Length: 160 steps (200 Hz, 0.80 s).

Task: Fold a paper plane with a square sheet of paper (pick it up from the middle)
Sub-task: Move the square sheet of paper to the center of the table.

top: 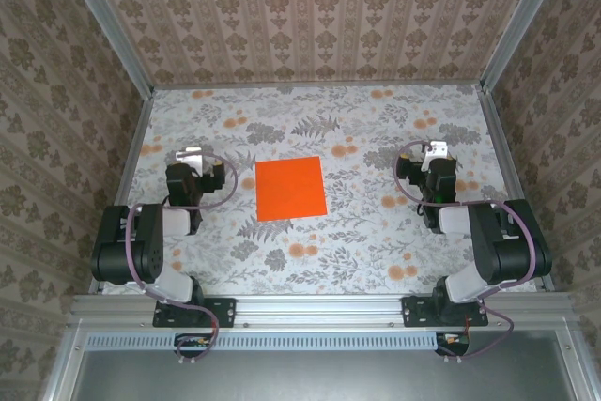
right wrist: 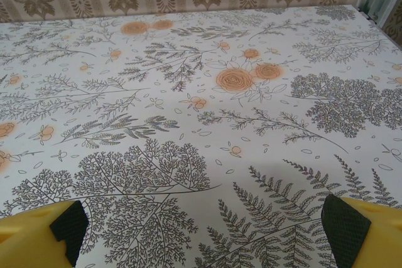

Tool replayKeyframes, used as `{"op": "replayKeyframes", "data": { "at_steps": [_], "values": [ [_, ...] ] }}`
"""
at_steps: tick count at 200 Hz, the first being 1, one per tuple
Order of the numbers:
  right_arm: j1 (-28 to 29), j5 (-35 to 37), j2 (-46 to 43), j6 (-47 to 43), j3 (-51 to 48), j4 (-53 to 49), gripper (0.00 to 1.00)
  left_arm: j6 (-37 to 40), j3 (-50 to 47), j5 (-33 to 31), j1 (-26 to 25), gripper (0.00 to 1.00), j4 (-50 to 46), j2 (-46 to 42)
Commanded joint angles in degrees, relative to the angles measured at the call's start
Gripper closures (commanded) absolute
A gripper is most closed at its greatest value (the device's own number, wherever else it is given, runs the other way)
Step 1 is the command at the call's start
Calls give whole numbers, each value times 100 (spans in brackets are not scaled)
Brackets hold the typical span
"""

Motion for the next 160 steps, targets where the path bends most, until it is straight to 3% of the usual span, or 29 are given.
{"op": "replayKeyframes", "data": {
  "at_steps": [1, 62, 88, 123, 160],
  "values": [
    [12, -80, 34, -8, 13, 86, 0, 111, 160, 121, 53, 0, -2, 36],
    [15, -89, -18, -16, -21, 130, 0, 101, 70, 62, 53, 0, 115, -25],
    [15, 113, -822, 50, 72, -728, 0, 8, -132, -153, 44, 0, -31, -622],
    [58, 425, -1971, 638, 461, -2321, 0, -487, 235, -534, -7, 0, -1817, -1822],
    [158, 387, -2473, 2291, 1776, -5457, 0, -1519, 1169, -464, -224, 0, -4431, -2863]
  ]
}}
